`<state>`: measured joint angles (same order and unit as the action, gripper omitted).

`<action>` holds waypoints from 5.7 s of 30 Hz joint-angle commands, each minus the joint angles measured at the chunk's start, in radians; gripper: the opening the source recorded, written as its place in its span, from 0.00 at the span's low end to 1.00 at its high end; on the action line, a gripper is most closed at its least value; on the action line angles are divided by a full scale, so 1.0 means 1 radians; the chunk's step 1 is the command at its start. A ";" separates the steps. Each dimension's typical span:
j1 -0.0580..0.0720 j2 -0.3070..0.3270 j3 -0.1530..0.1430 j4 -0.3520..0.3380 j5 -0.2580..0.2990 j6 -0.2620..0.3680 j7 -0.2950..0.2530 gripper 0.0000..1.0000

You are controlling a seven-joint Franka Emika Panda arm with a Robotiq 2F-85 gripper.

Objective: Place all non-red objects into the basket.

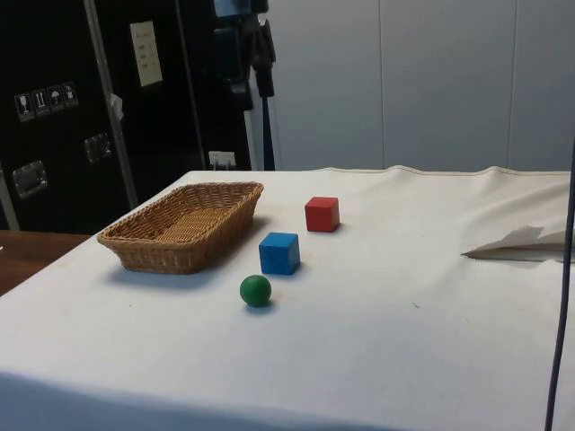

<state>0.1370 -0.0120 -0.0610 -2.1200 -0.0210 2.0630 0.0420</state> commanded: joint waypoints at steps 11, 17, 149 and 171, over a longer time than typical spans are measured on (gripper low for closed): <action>0.000 0.000 0.000 -0.046 0.037 0.092 0.005 1.00; 0.004 0.007 0.006 -0.072 0.040 0.156 0.017 1.00; -0.010 0.413 -0.006 -0.184 0.024 0.646 -0.001 0.58; -0.006 0.364 -0.012 -0.193 0.018 0.613 0.002 0.03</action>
<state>0.1310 0.3520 -0.0730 -2.3130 -0.0030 2.6760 0.0440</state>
